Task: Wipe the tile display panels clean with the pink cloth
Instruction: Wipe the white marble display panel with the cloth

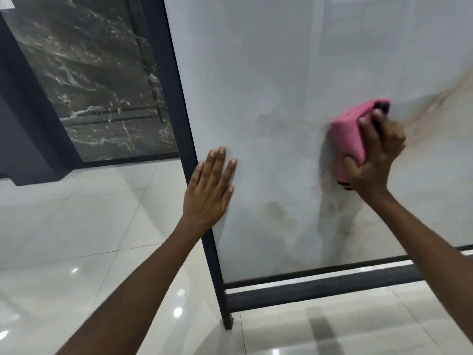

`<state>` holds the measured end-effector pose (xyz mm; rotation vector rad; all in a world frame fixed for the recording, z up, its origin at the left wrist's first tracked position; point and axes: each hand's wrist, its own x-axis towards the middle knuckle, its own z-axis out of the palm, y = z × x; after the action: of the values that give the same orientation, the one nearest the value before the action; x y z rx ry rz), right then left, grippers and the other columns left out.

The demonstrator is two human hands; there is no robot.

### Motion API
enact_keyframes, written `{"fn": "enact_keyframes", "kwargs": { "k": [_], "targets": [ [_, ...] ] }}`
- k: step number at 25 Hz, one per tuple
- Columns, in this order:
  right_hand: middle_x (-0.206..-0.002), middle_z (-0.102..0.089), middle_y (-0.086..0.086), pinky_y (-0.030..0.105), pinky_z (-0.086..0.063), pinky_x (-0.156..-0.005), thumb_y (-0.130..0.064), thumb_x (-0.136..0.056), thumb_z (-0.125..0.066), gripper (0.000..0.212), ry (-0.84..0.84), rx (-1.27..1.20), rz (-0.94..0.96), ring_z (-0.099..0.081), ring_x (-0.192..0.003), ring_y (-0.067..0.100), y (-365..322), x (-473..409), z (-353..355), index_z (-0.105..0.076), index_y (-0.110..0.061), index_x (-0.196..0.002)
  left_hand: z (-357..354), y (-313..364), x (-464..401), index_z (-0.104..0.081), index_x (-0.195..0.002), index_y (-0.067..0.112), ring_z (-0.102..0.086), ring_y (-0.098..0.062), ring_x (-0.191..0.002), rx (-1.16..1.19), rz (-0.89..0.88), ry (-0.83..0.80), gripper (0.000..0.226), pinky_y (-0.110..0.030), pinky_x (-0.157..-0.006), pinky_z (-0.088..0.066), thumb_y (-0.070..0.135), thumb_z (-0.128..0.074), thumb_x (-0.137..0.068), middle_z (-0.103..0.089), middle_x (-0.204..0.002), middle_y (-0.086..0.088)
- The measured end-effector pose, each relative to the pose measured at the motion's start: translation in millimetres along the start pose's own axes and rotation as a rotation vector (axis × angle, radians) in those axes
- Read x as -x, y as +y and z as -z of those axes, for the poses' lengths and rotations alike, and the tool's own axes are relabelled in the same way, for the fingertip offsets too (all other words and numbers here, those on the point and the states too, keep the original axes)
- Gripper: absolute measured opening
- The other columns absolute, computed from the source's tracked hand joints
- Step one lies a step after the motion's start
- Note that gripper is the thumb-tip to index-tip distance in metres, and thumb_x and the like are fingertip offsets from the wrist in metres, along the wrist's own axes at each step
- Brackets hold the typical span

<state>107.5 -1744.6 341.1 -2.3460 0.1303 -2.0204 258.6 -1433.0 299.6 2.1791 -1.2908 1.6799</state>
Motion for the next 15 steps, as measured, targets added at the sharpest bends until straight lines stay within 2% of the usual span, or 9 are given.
{"fn": "enact_keyframes", "kwargs": {
  "k": [2,4,5,7,9,10,11,13,15],
  "targets": [
    [-0.146,-0.035,0.013,0.032,-0.016,-0.113,-0.027,-0.075,-0.050,0.068,0.069,0.010,-0.174,-0.034,-0.129,0.031,-13,27,-19,-0.038,-0.019,-0.142,-13,-5,3,-0.001,-0.156,0.016,0.004,-0.023,-0.150,-0.076,0.024,0.048,0.064,-0.038,-0.122,-0.001,0.035,-0.027,-0.100,0.011,-0.162,-0.009],
    [-0.144,-0.034,0.013,0.032,-0.022,-0.107,-0.033,-0.073,-0.049,0.071,-0.002,0.014,-0.162,-0.036,-0.125,0.034,-62,86,-49,-0.032,-0.022,-0.141,-21,-2,3,-0.003,-0.155,0.015,0.003,-0.024,-0.150,-0.102,0.034,0.095,0.062,-0.039,-0.122,-0.002,0.036,-0.023,-0.101,0.010,-0.162,-0.010],
    [-0.143,-0.033,0.011,0.034,-0.031,-0.099,-0.035,-0.072,-0.049,0.071,-0.107,0.004,-0.028,-0.040,-0.122,0.035,-94,122,-63,-0.030,-0.022,-0.140,-22,-1,4,-0.004,-0.155,0.015,0.002,-0.024,-0.150,-0.099,0.028,0.111,0.061,-0.039,-0.122,-0.002,0.036,-0.022,-0.101,0.010,-0.162,-0.010],
    [-0.145,-0.036,0.000,0.035,-0.039,-0.087,-0.034,-0.071,-0.052,0.072,-0.402,0.042,0.448,-0.048,-0.120,0.030,-146,199,-90,-0.034,-0.025,-0.141,-22,-2,7,-0.005,-0.156,0.015,0.002,-0.024,-0.150,-0.083,0.018,0.122,0.061,-0.039,-0.122,-0.003,0.036,-0.022,-0.101,0.010,-0.162,-0.009],
    [-0.150,-0.037,-0.012,0.040,-0.028,-0.103,-0.031,-0.074,-0.057,0.075,-0.676,0.091,0.911,-0.035,-0.133,0.023,-179,249,-96,-0.035,-0.033,-0.146,-14,-4,3,-0.001,-0.156,0.018,0.006,-0.022,-0.150,-0.049,0.040,0.103,0.061,-0.038,-0.122,-0.001,0.036,-0.022,-0.102,0.014,-0.161,-0.006],
    [-0.150,-0.037,-0.014,0.040,-0.022,-0.106,-0.029,-0.075,-0.057,0.076,-0.711,0.076,0.983,-0.030,-0.136,0.021,-178,253,-97,-0.035,-0.034,-0.147,-8,-2,2,0.002,-0.155,0.020,0.008,-0.020,-0.150,0.000,0.065,0.081,0.062,-0.037,-0.121,0.000,0.037,-0.024,-0.101,0.017,-0.161,-0.004],
    [-0.149,-0.038,-0.014,0.039,-0.024,-0.103,-0.026,-0.074,-0.055,0.076,-0.698,0.047,0.948,-0.030,-0.136,0.020,-167,244,-95,-0.035,-0.034,-0.147,-3,3,4,0.004,-0.155,0.022,0.009,-0.018,-0.149,0.079,0.088,0.056,0.063,-0.036,-0.121,0.001,0.036,-0.026,-0.101,0.019,-0.161,-0.001],
    [-0.145,-0.037,-0.008,0.036,-0.040,-0.089,-0.021,-0.077,-0.052,0.074,-0.553,-0.028,0.717,-0.038,-0.131,0.022,-131,209,-84,-0.032,-0.030,-0.147,2,16,18,0.004,-0.155,0.025,0.008,-0.019,-0.150,0.219,0.076,0.012,0.066,-0.036,-0.121,-0.001,0.035,-0.029,-0.100,0.018,-0.161,0.002],
    [-0.151,-0.033,0.001,0.040,-0.043,-0.093,-0.030,-0.092,-0.046,0.065,-0.318,-0.064,0.458,-0.038,-0.135,0.027,-73,161,-62,-0.024,-0.031,-0.153,-4,20,35,0.003,-0.155,0.022,0.007,-0.020,-0.150,0.165,0.035,-0.015,0.066,-0.037,-0.121,-0.003,0.034,-0.030,-0.100,0.017,-0.161,-0.002]
  ]
}}
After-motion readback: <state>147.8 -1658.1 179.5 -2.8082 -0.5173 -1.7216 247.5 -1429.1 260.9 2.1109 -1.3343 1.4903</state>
